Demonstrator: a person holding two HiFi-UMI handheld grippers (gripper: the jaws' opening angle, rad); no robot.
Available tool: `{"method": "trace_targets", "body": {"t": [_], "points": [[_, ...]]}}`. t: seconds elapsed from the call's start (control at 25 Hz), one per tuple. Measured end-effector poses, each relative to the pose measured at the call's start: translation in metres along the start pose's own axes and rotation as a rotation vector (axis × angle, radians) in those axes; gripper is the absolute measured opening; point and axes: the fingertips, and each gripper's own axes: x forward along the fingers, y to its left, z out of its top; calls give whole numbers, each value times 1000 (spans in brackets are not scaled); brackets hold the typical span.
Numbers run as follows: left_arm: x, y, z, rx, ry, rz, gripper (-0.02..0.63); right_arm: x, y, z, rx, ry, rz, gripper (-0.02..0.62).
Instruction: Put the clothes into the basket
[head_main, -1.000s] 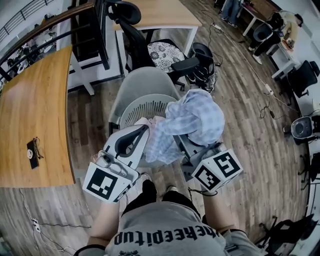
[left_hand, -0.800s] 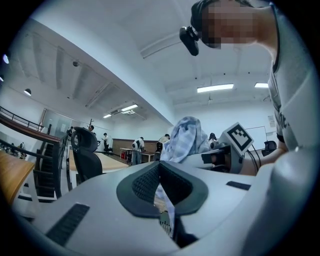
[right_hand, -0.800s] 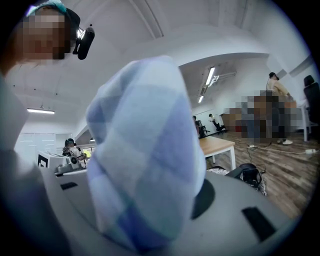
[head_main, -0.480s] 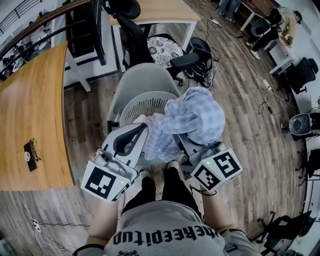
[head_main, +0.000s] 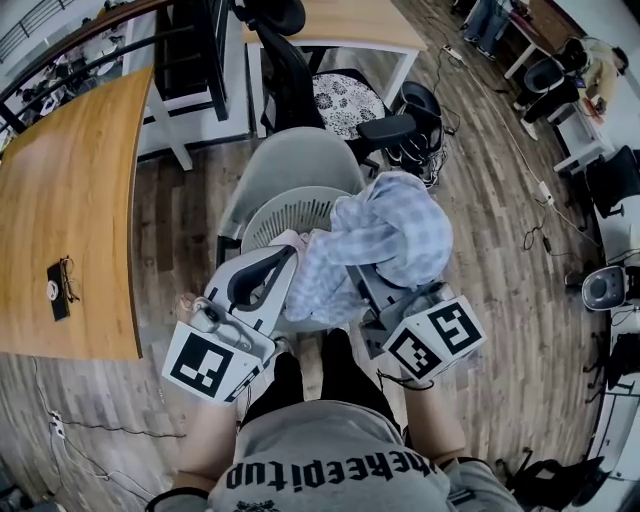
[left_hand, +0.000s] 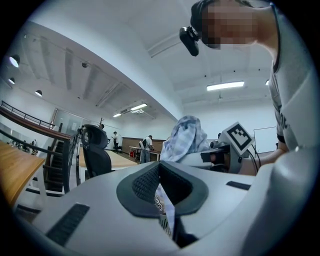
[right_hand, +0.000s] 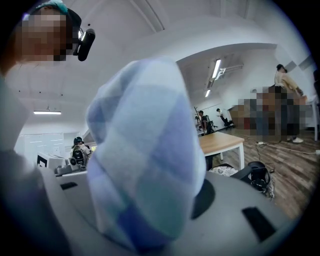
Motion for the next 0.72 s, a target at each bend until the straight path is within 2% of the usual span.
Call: {"method": "trace_targets", "body": {"t": [0.72], "points": [[4, 15, 1, -12, -20, 271, 14, 42, -9, 4, -28, 86, 244, 193]]}}
